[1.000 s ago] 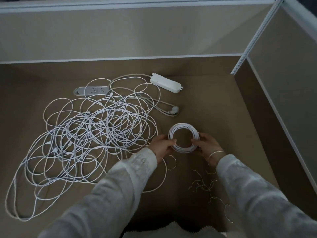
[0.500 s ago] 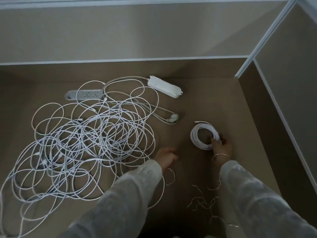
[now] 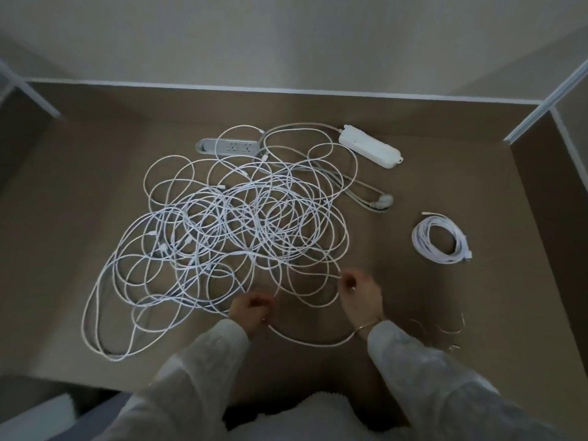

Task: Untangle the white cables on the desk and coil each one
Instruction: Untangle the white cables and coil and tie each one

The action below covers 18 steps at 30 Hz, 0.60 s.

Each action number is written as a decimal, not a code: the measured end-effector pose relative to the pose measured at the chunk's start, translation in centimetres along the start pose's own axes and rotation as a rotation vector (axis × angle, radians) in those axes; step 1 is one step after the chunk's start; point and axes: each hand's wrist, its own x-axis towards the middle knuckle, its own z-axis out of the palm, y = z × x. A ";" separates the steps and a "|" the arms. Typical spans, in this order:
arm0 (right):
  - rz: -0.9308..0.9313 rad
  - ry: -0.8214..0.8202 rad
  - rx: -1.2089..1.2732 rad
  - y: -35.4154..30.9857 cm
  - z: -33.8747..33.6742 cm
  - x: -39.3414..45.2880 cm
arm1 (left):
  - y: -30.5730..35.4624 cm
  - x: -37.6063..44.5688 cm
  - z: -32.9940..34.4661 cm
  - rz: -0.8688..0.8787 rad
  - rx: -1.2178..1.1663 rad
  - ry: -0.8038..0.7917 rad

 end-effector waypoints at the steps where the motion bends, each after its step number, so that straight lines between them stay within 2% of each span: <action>1: -0.019 -0.074 -0.029 -0.4 0.8 -0.9 | -0.6 -0.4 -0.7 -0.014 -0.002 0.011; 4: -0.078 -0.269 -0.060 -2.6 3.9 -4.0 | -2.9 -1.7 -4.3 -0.070 -0.029 0.036; 10: -0.107 -0.438 -0.074 -8.0 10.2 -7.6 | -5.9 -2.0 -13.8 -0.118 0.005 0.115; 18: -0.160 -0.509 -0.087 -15.3 17.7 -9.9 | -6.5 -1.0 -24.5 0.019 0.150 0.416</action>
